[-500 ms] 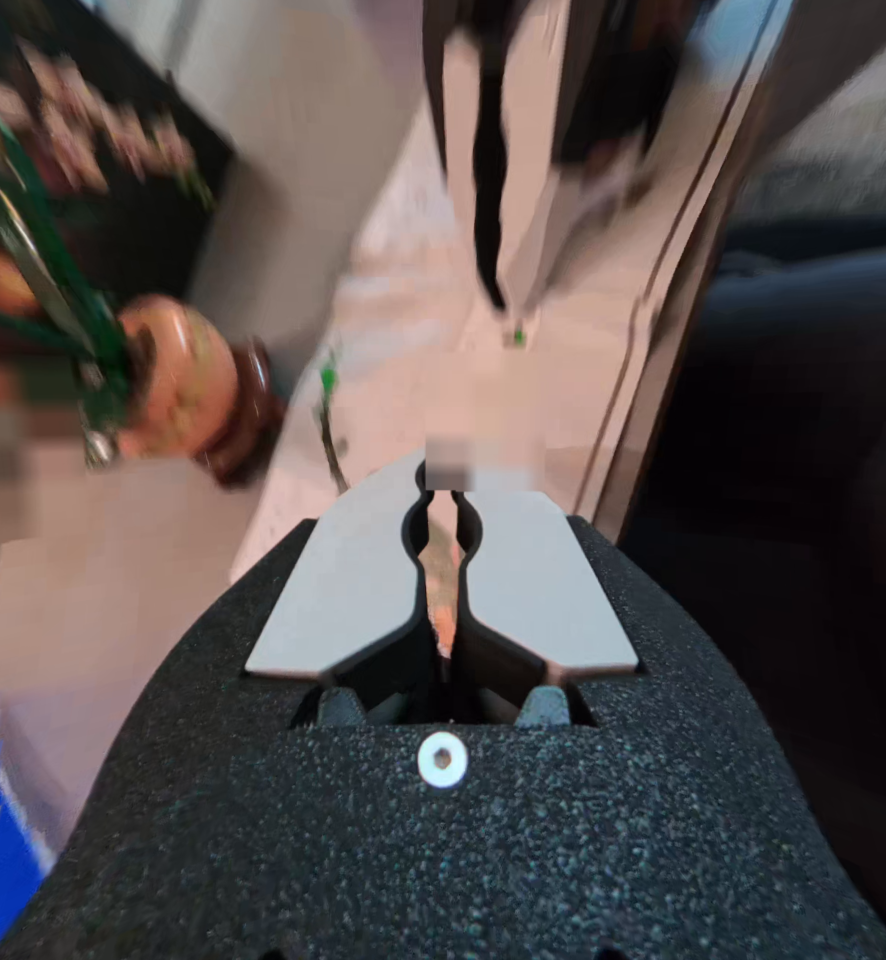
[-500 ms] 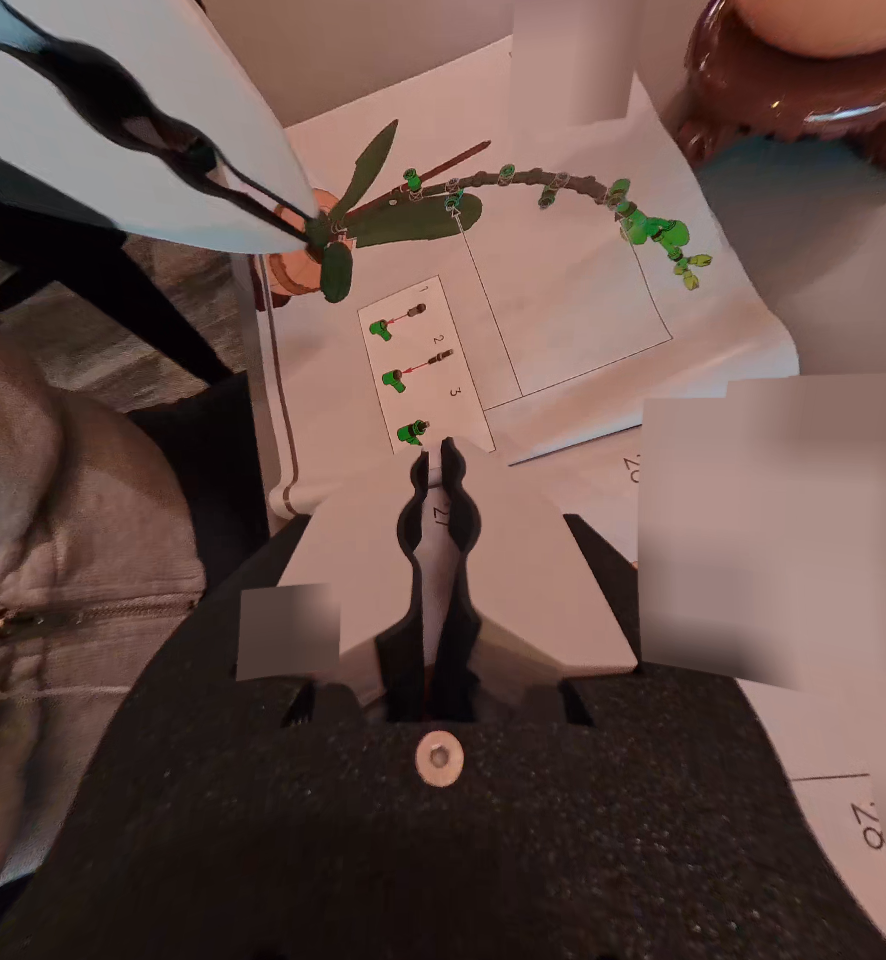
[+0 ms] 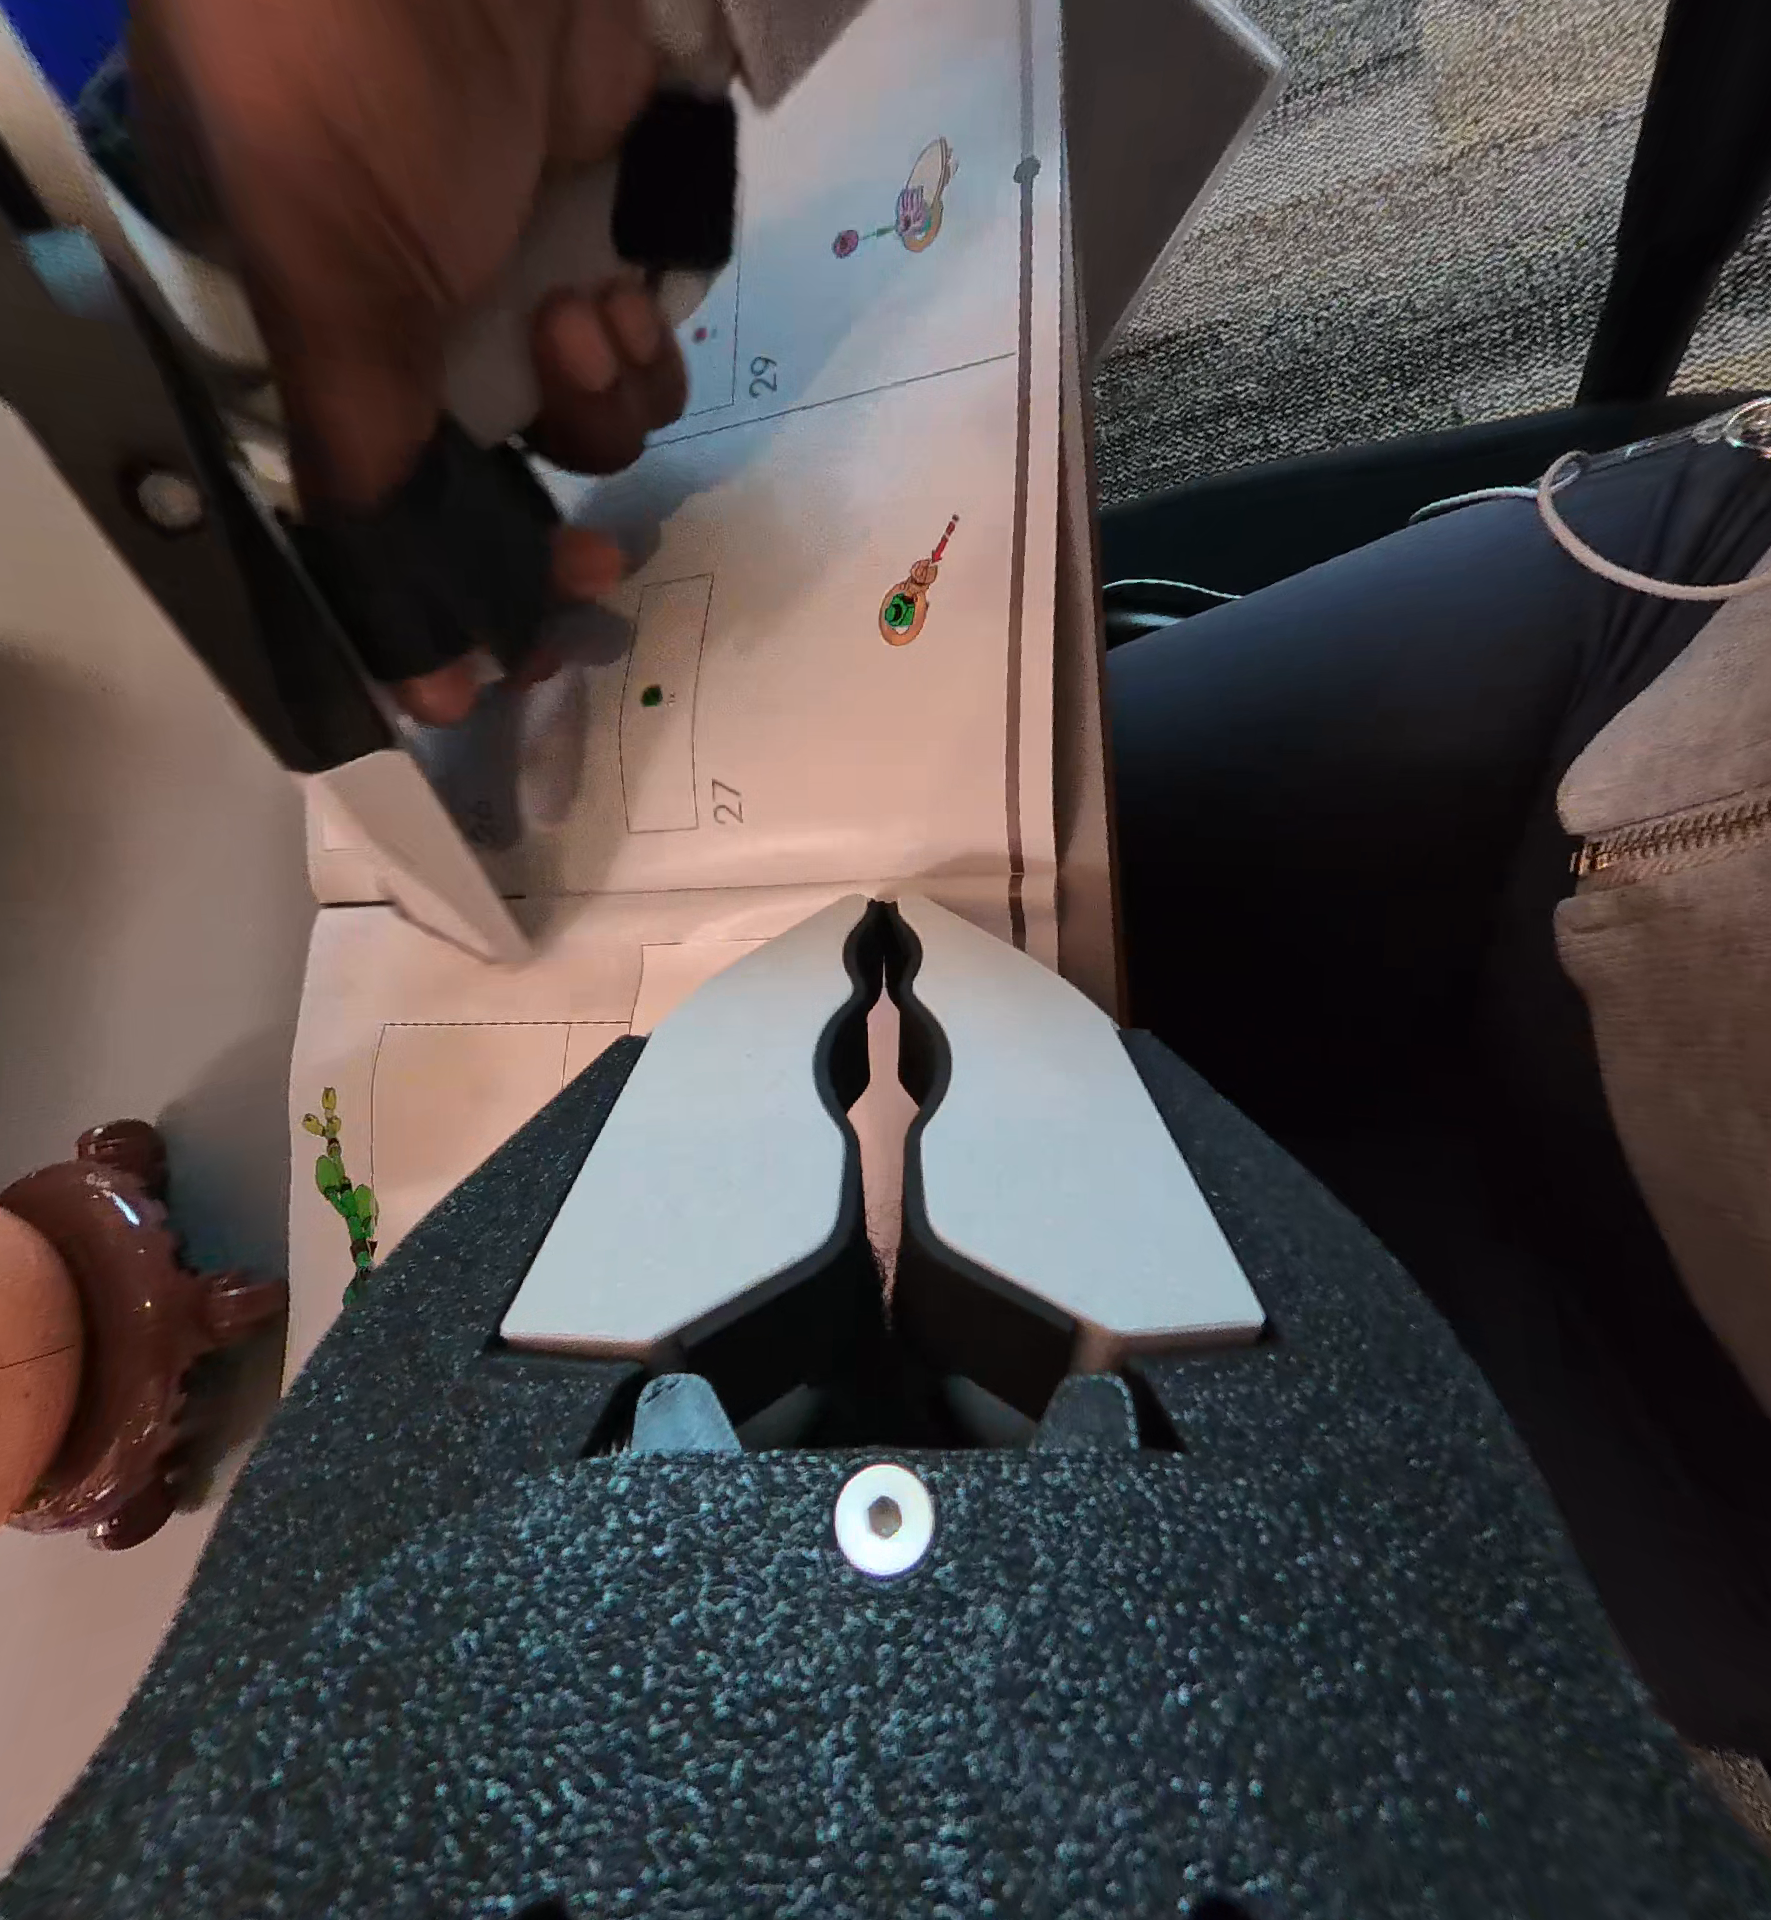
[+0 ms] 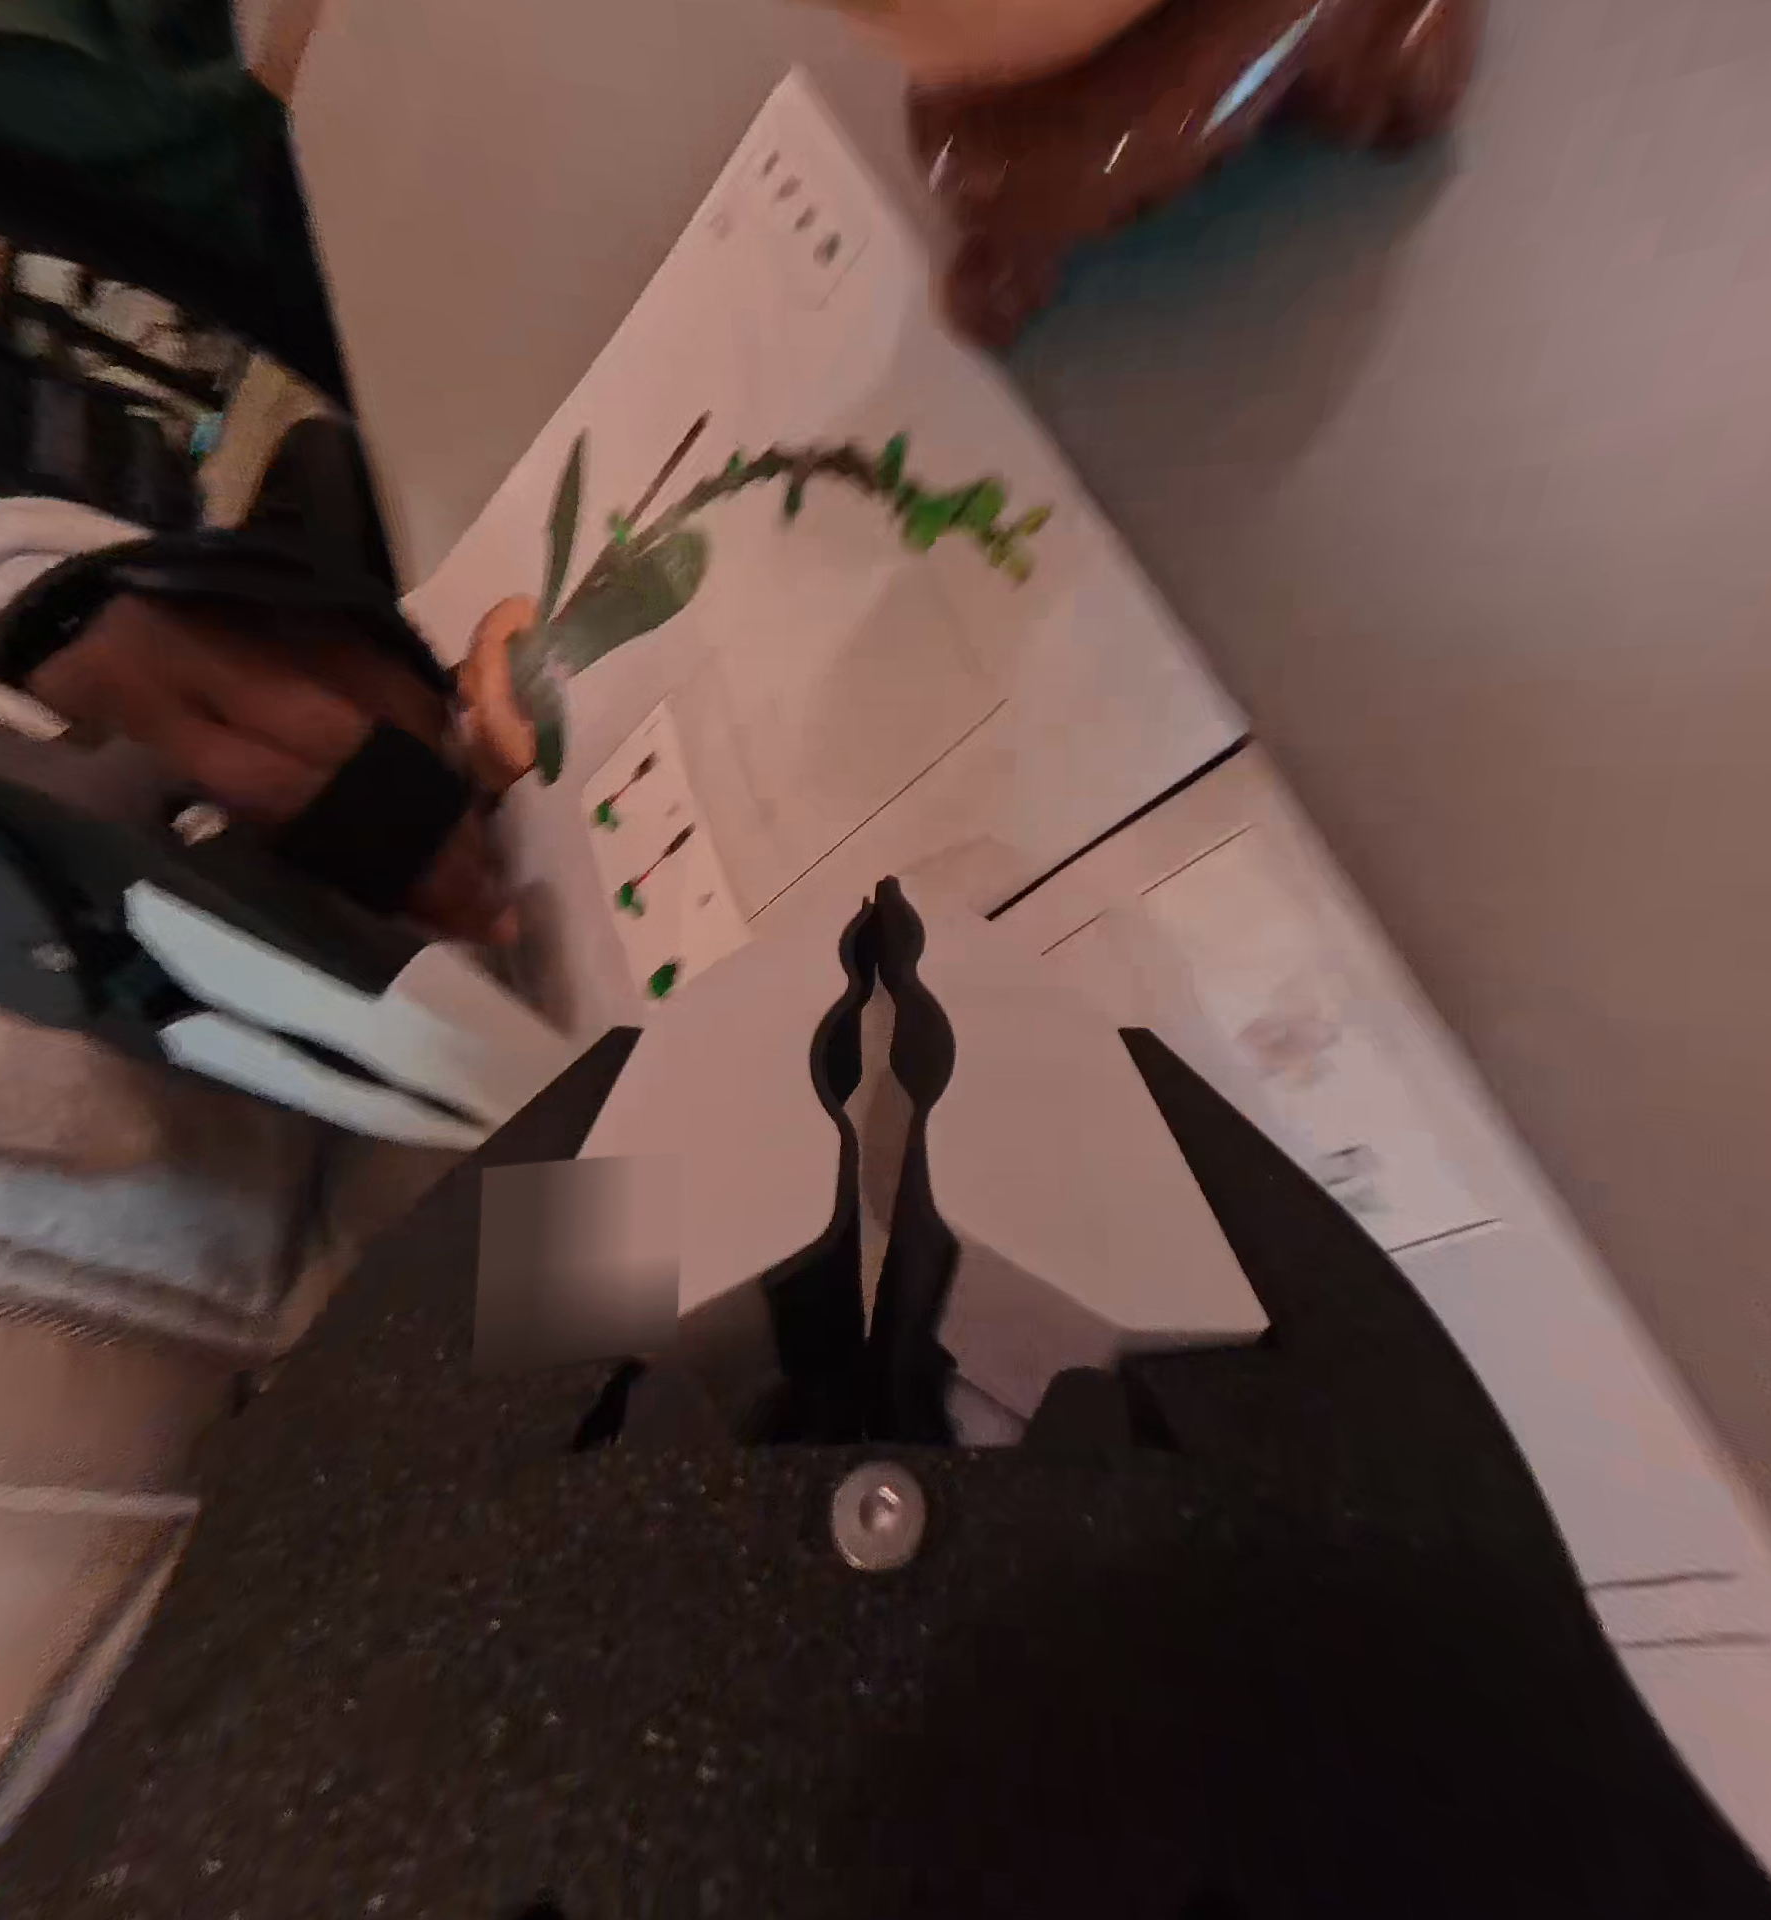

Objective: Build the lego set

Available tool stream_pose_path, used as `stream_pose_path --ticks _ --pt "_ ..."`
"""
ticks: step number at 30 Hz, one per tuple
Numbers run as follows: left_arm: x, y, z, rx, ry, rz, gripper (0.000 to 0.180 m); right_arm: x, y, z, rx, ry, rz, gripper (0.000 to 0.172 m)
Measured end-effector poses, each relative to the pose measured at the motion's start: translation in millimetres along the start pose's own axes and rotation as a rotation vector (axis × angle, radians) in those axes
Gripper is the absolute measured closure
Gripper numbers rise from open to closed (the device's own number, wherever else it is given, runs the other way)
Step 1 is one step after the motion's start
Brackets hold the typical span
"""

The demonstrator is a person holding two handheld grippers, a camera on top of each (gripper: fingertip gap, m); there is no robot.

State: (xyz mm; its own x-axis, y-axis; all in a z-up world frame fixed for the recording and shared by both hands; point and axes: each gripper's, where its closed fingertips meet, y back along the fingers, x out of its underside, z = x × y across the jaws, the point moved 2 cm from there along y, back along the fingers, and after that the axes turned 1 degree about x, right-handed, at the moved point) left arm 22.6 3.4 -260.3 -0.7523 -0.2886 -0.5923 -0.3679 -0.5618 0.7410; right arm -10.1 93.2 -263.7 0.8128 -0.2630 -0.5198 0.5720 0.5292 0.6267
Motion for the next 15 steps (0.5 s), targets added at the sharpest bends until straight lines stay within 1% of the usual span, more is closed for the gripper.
stream_pose_path --ticks 1,3,4,5,6,7,8,9,10,12,14,15 --pt "0 0 0 -0.004 0.002 -0.003 0.18 -9 2 -10 0.076 0.046 -0.032 0.172" --pt "0 1 -1 -0.008 -0.005 -0.013 0.18 -32 11 -34 0.311 0.221 -0.117 0.172" --pt "2 4 0 -0.001 -0.005 -0.01 0.18 -44 16 -35 0.368 0.332 -0.173 0.171" --pt "4 11 9 -0.04 0.016 -0.01 0.18 -57 22 -31 0.392 0.412 -0.245 0.138" --pt "7 24 24 -0.106 0.052 -0.043 0.18 -68 24 -23 0.383 0.482 -0.303 0.098" --pt "10 40 41 -0.157 0.112 -0.096 0.173 -76 26 -21 0.391 0.525 -0.325 0.075" --pt "19 56 57 -0.189 0.193 -0.14 0.167 -81 27 -21 0.388 0.563 -0.325 0.064" --pt "33 71 72 -0.204 0.279 -0.161 0.161 -85 25 -20 0.353 0.599 -0.325 0.061" --pt "50 82 87 -0.222 0.355 -0.172 0.151 -89 22 -20 0.308 0.624 -0.324 0.061" --pt "85 97 116 -0.262 0.464 -0.211 0.139 -98 13 -27 0.256 0.653 -0.314 0.063" --pt "111 98 143 -0.287 0.53 -0.246 0.136 -106 1 -32 0.201 0.685 -0.299 0.069" --pt "117 94 151 -0.275 0.532 -0.251 0.136 -110 -6 -34 0.179 0.699 -0.293 0.071"
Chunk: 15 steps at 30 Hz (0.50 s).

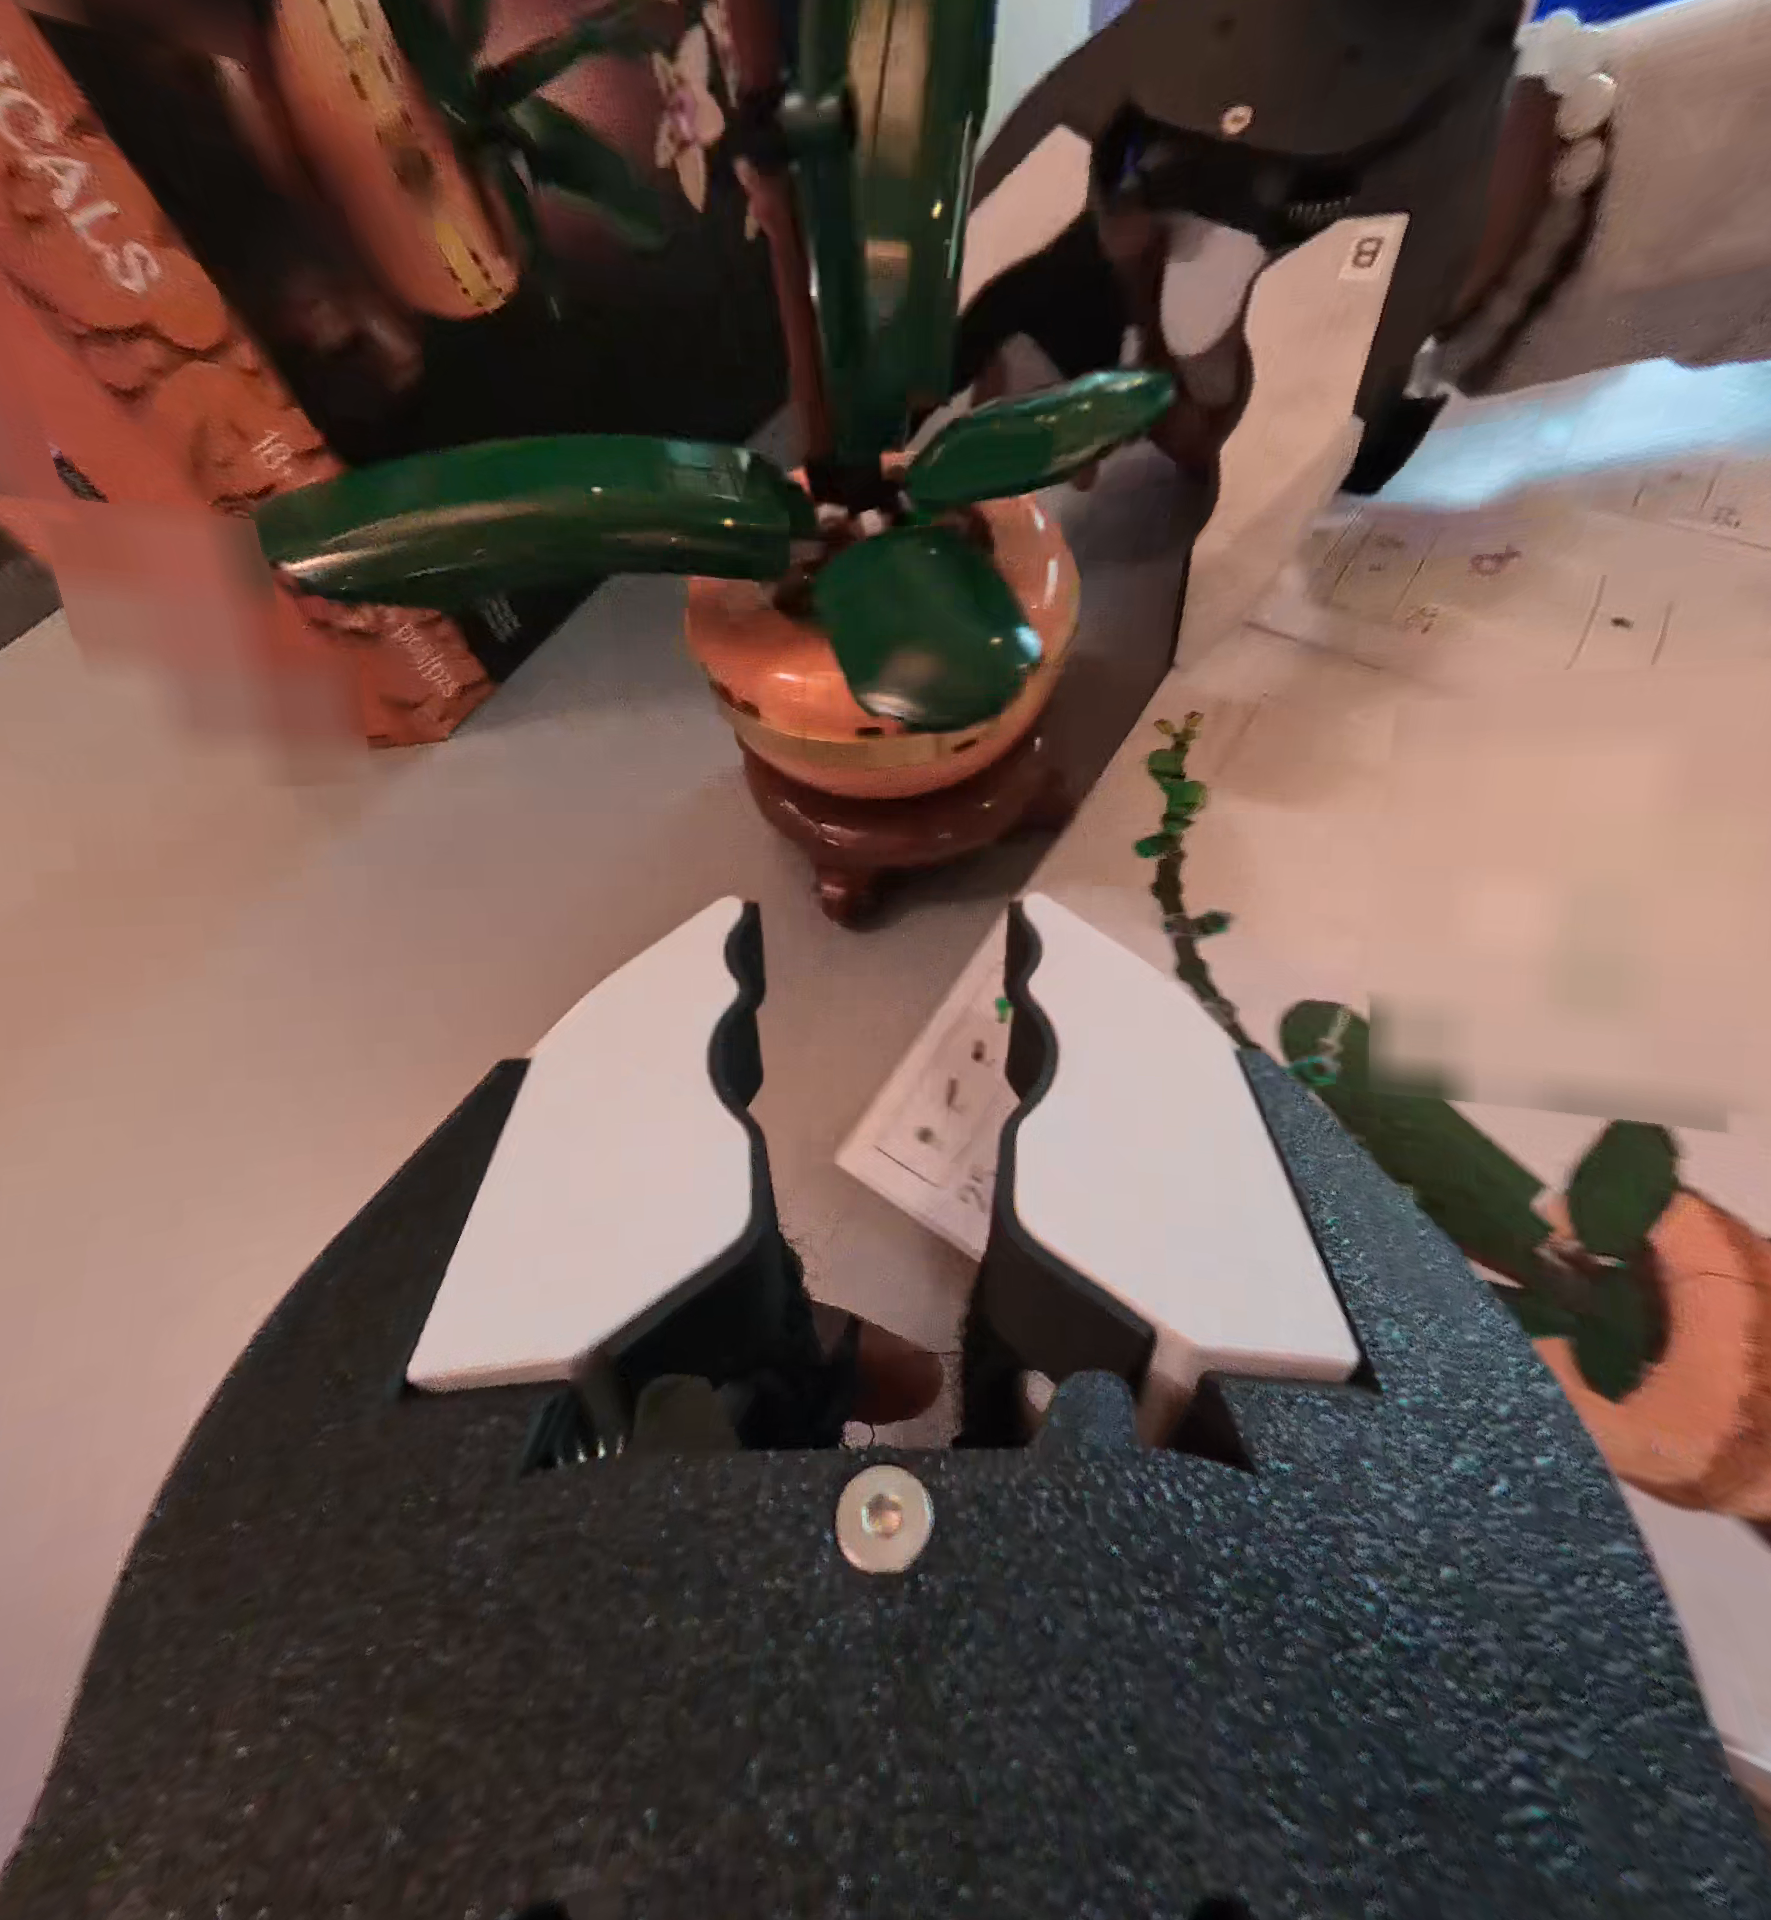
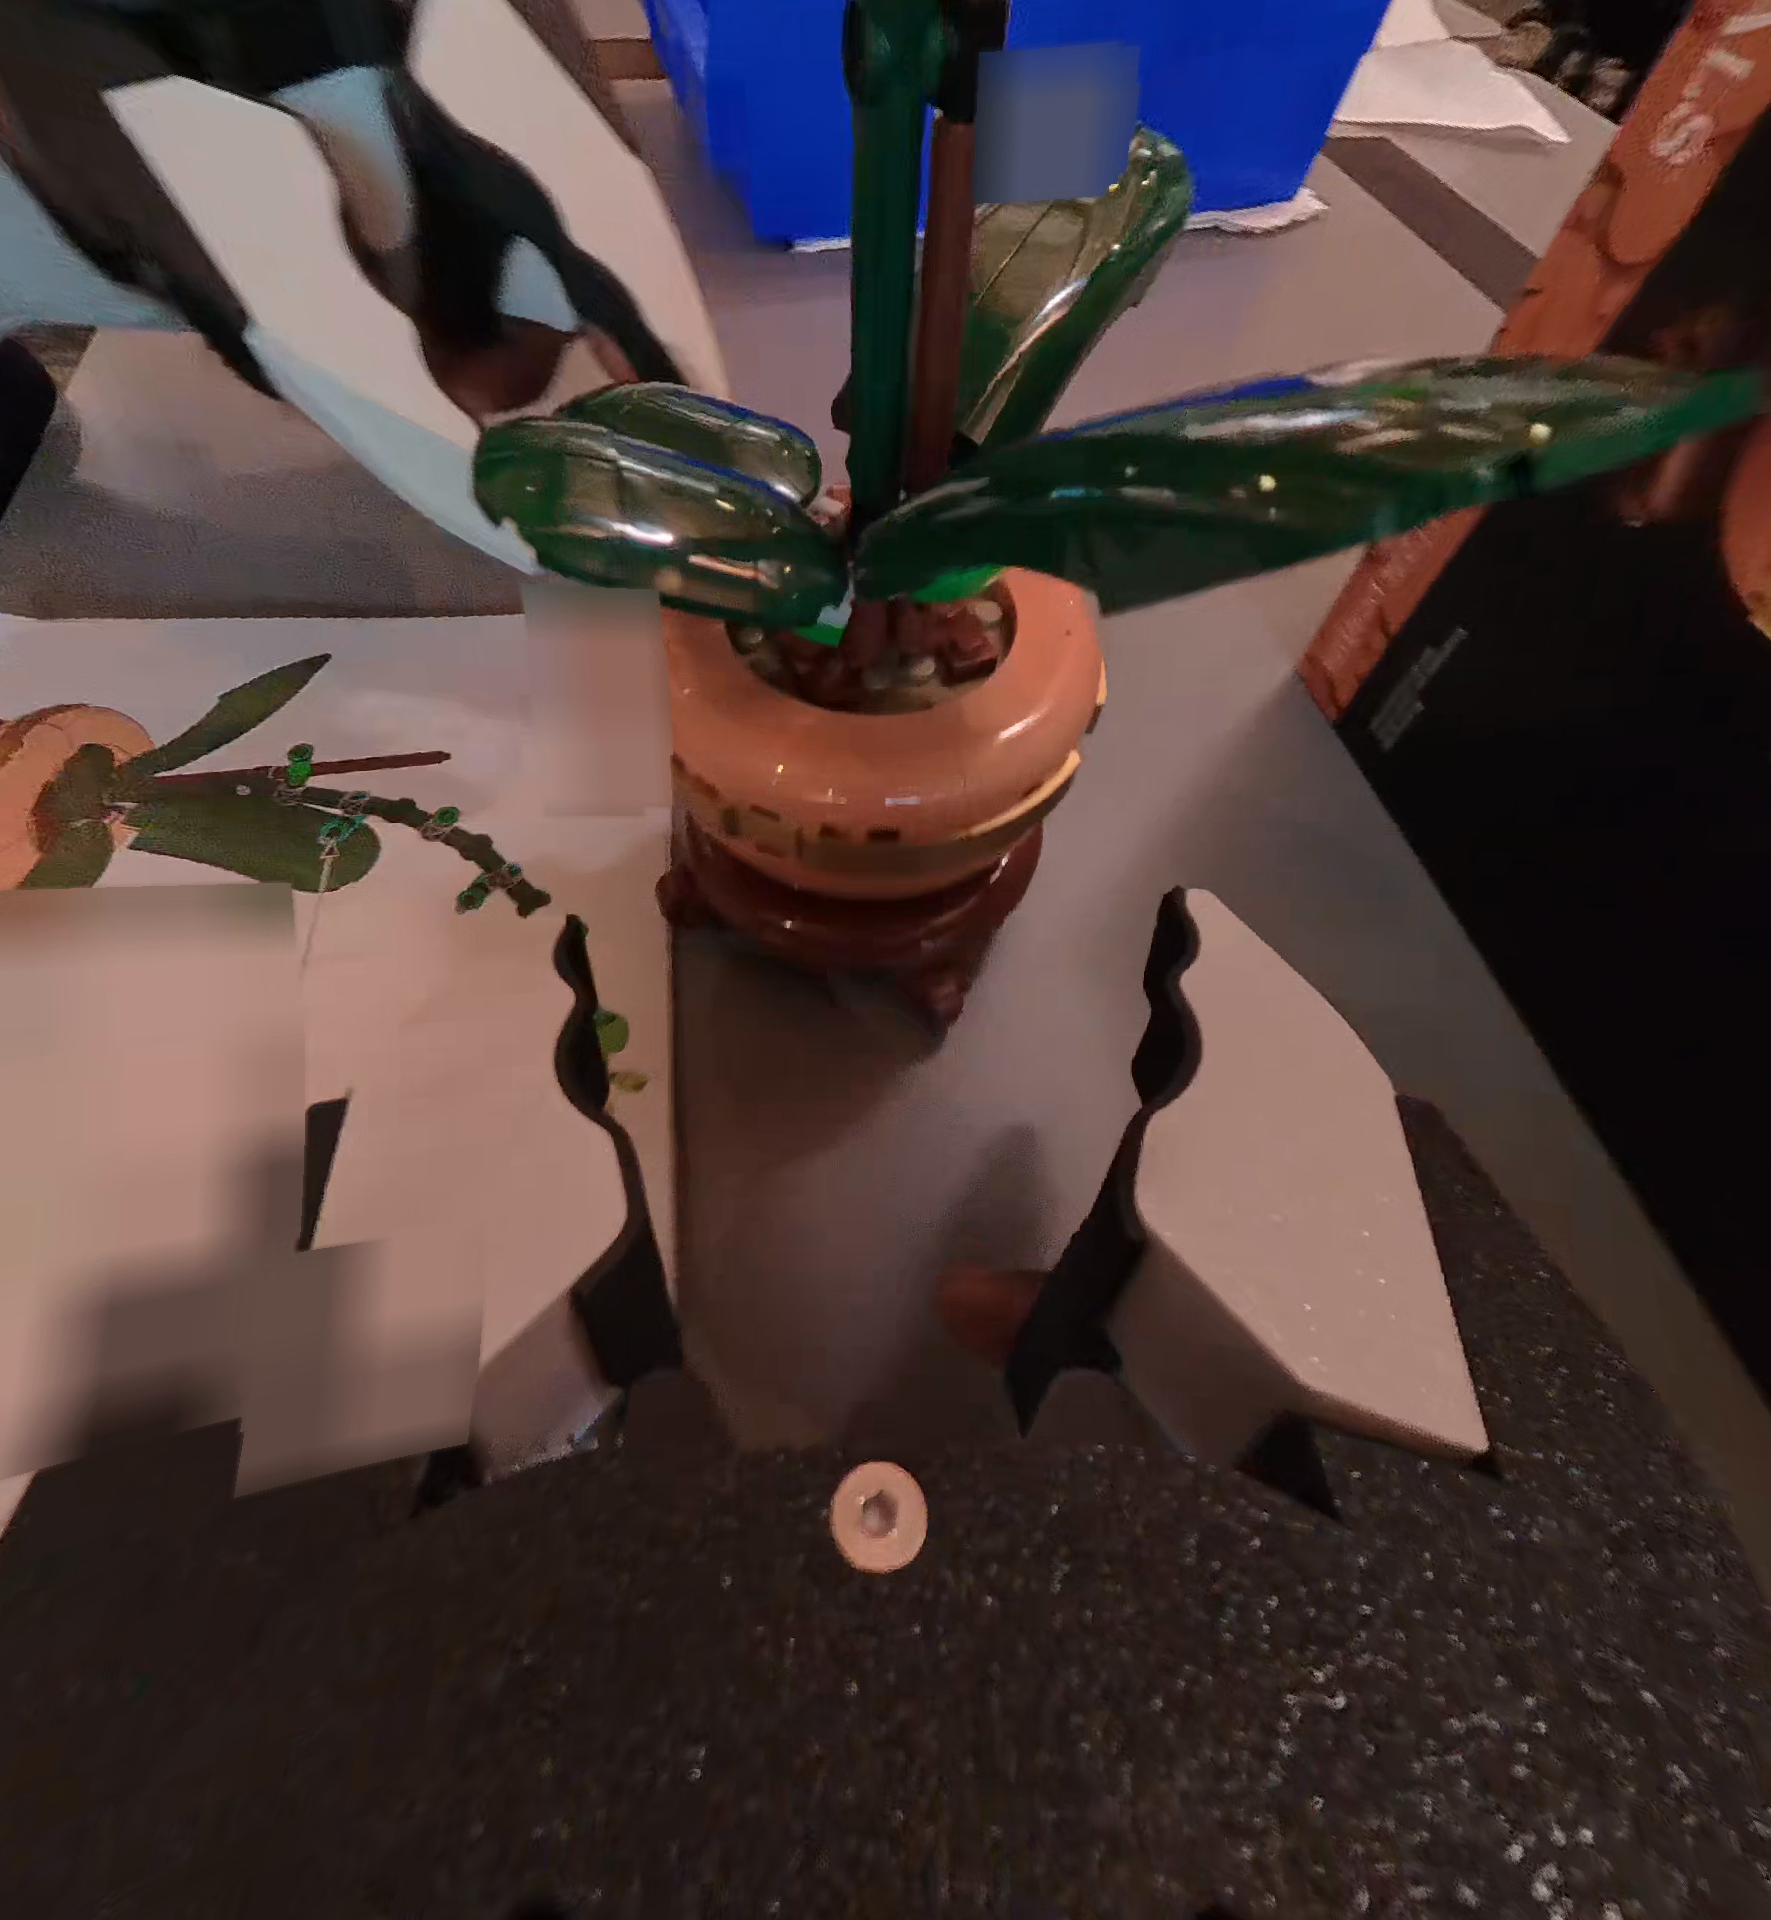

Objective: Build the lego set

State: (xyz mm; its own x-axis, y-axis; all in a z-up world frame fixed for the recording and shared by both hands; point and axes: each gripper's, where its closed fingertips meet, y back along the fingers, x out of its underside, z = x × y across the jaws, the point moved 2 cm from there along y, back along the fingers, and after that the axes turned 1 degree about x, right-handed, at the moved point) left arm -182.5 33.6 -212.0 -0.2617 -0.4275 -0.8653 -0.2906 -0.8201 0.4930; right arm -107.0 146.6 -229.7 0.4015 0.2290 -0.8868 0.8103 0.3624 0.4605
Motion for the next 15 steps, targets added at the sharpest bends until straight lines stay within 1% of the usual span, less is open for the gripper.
stream_pose_path --ticks 1,4,6,7,9,15 --pt "2 -7 6 0.014 -0.015 0.005 0.137 0 -7 -2 -0.014 0.008 0.003 0.073" --pt "-1 -31 19 0.005 -0.094 0.028 0.147 -5 -21 -9 0.011 0.04 0.004 0.08" --pt "-3 -46 20 0.034 -0.136 0.056 0.153 -9 -22 -6 0.009 0.083 -0.019 0.089" --pt "-4 -52 20 0.051 -0.153 0.071 0.158 -9 -22 -7 0.016 0.099 -0.017 0.098" --pt "-9 -60 18 0.072 -0.177 0.068 0.16 -7 -17 -15 0.064 0.111 -0.006 0.098" --pt "-28 -94 8 0.161 -0.223 0.082 0.16 10 15 -28 0.069 0.107 0.051 0.098"
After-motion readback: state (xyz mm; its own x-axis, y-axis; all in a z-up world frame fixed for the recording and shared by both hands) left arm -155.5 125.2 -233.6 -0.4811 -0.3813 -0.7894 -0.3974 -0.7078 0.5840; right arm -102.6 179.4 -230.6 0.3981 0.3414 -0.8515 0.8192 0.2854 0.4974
